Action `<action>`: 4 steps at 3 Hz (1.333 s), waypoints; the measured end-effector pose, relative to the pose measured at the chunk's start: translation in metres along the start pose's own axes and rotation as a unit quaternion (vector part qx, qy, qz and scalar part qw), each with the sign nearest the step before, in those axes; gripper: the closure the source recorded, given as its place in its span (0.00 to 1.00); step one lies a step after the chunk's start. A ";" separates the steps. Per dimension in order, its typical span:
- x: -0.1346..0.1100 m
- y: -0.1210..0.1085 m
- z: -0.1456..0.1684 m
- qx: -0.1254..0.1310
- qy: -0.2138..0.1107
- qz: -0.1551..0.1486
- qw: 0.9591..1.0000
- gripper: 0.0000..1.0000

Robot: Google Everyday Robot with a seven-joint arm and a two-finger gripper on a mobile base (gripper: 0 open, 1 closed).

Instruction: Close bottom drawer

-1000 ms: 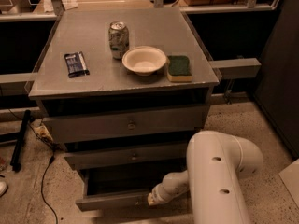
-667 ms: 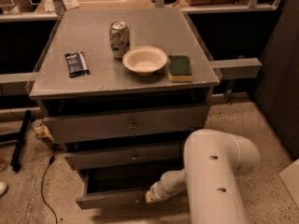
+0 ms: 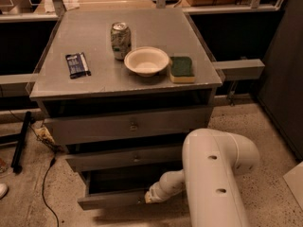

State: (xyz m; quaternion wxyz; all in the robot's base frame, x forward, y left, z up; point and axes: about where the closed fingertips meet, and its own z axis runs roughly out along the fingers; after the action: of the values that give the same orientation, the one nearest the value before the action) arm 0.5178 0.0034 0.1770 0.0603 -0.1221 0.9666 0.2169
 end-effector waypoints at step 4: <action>-0.001 0.013 -0.013 -0.001 -0.006 -0.002 1.000 1.00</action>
Offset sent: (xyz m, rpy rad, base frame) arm 0.1437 0.2130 0.0926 0.1421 -0.2273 0.0357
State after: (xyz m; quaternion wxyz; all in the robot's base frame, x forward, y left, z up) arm 0.5143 0.0096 0.1946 0.0668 -0.1230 0.9658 0.2181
